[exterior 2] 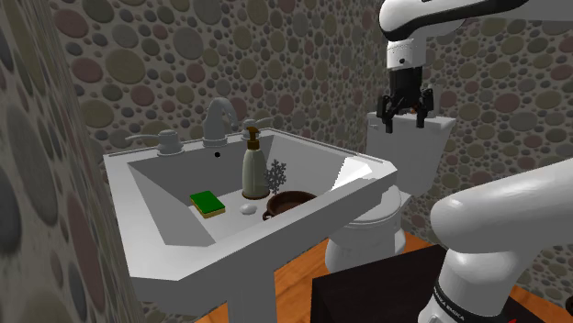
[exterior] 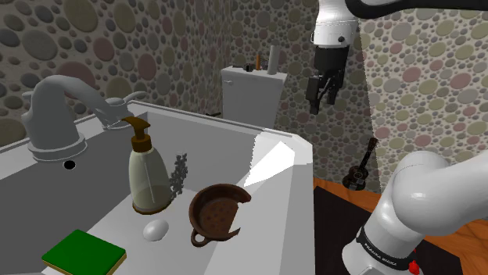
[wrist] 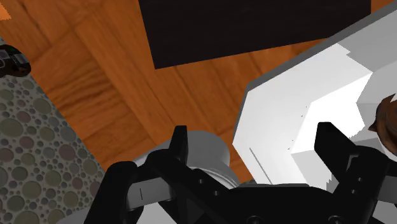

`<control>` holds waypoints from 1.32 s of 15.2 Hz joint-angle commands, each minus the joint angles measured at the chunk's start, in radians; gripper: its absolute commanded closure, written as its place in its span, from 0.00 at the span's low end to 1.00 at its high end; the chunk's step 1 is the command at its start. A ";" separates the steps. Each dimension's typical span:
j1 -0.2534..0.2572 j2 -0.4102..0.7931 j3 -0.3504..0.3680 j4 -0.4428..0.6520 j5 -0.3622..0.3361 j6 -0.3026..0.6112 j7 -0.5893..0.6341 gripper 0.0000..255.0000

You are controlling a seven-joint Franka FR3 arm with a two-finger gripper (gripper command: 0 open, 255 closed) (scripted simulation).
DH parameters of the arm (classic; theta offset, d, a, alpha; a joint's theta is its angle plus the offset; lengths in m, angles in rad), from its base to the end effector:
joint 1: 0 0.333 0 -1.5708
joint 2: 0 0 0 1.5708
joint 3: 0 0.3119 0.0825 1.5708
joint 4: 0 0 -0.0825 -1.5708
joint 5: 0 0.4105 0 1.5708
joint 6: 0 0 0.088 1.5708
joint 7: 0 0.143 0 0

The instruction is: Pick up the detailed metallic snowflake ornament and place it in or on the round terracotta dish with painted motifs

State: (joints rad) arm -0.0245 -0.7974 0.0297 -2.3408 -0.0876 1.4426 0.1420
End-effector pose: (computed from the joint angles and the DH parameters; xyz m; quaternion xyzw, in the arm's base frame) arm 0.3157 -0.0099 0.5533 0.9943 -0.0765 -0.0465 0.0576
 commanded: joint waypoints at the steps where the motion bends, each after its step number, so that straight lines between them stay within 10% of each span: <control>1: 0.000 0.000 0.000 0.000 0.000 0.000 0.000 0.00; 20: -0.041 0.466 0.361 0.165 0.260 0.325 0.745 0.00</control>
State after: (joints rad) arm -0.0615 -0.3691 0.3737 -2.2067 0.1706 1.7568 0.8436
